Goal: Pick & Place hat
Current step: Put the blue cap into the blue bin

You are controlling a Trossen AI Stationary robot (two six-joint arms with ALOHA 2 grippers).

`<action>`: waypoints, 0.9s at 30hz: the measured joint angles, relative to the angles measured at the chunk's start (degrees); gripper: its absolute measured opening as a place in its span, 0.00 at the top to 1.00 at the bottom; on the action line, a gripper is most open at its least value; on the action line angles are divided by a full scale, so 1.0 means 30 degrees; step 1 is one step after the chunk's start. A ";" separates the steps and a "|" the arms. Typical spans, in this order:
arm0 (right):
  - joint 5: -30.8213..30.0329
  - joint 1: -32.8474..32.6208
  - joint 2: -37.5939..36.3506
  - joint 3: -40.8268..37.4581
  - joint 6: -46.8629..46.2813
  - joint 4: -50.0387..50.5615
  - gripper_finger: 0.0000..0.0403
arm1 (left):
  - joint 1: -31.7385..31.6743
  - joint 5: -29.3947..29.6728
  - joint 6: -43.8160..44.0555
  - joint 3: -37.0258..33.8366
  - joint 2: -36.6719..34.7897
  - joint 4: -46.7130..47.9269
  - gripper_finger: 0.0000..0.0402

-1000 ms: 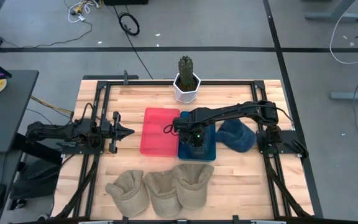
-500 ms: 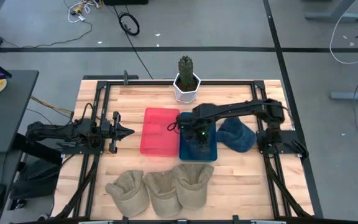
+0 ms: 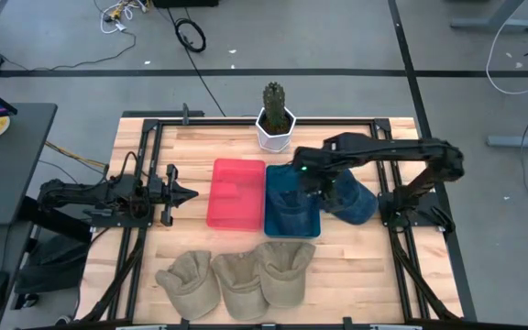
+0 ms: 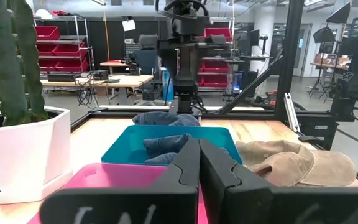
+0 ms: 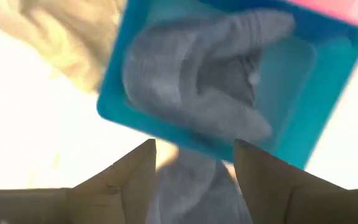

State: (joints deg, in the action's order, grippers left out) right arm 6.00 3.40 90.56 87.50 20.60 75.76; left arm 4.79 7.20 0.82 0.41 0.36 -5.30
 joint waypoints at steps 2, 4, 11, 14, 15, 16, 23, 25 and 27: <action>-0.1101 0.0151 -0.0691 -0.0543 -0.0008 0.0486 0.47 | -0.0002 0.0000 0.0000 0.0006 0.0000 0.0000 0.99; -0.1865 0.0361 -0.1398 -0.1276 0.0010 0.0947 0.47 | 0.0000 0.0000 0.0000 0.0003 0.0000 0.0000 0.99; -0.2097 0.1006 -0.3666 -0.5519 0.1314 0.1170 0.47 | 0.0003 0.0000 0.0000 0.0001 0.0000 0.0000 0.99; -0.2194 0.1236 -0.4394 -0.7647 0.1363 0.0909 0.47 | -0.0004 0.0000 0.0000 0.0005 0.0000 0.0000 0.99; -0.2190 0.1321 -0.4598 -0.8324 0.1353 0.0641 0.47 | 0.0004 0.0000 0.0000 -0.0001 0.0000 0.0000 0.99; -0.2184 0.1366 -0.4791 -0.8969 0.1329 0.0292 0.47 | -0.0002 0.0000 -0.0006 0.0006 0.0000 0.0000 0.99; -0.2098 0.1362 -0.5200 -1.2752 0.1583 -0.2514 0.47 | 0.0000 0.0000 -0.0004 -0.0001 0.0000 0.0000 0.99; -0.1968 0.1362 -0.5200 -1.3784 0.1709 -0.3199 0.47 | 0.0004 0.0000 0.0000 -0.0001 0.0000 0.0000 0.99; -0.1968 0.1362 -0.5193 -1.4747 0.1784 -0.4154 0.47 | 0.0000 0.0000 -0.0001 0.0000 0.0000 0.0000 0.99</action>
State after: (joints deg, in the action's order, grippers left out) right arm 0.10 7.49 74.98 43.26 25.96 63.30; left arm 4.79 7.20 0.82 0.41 0.36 -5.30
